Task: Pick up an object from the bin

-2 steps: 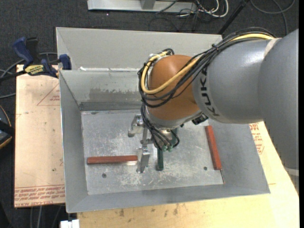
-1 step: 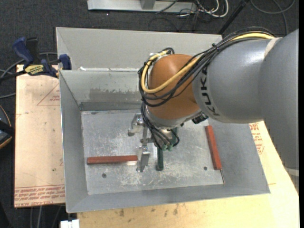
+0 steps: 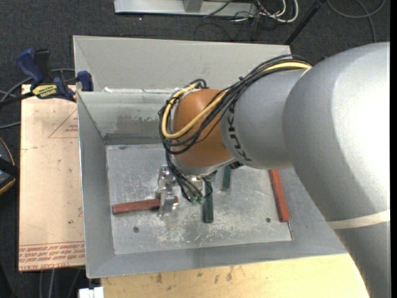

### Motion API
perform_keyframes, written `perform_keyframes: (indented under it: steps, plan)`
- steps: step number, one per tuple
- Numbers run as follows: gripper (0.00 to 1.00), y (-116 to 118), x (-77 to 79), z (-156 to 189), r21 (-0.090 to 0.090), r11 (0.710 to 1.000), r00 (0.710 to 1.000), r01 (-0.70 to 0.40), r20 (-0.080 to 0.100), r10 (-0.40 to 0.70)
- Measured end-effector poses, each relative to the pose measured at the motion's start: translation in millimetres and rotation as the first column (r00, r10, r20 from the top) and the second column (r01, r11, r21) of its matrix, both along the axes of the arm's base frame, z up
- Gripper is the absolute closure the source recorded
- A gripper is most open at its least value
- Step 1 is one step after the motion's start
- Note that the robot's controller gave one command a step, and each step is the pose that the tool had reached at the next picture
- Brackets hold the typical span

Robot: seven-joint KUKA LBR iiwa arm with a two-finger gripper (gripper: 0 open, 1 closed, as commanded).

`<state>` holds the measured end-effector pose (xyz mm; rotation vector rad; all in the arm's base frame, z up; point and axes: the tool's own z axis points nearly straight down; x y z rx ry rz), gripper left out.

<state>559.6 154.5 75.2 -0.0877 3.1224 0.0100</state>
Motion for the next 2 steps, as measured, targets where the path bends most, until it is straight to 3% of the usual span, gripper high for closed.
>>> perform_keyframes:
  steps: [1,2]
  plan:
    - [1.00,0,0.0,0,0.000,1.000,1.000,0.000,0.000,0.000]
    - [1.00,-7,9.9,146,-0.006,1.000,1.000,-0.022,-0.014,0.022]
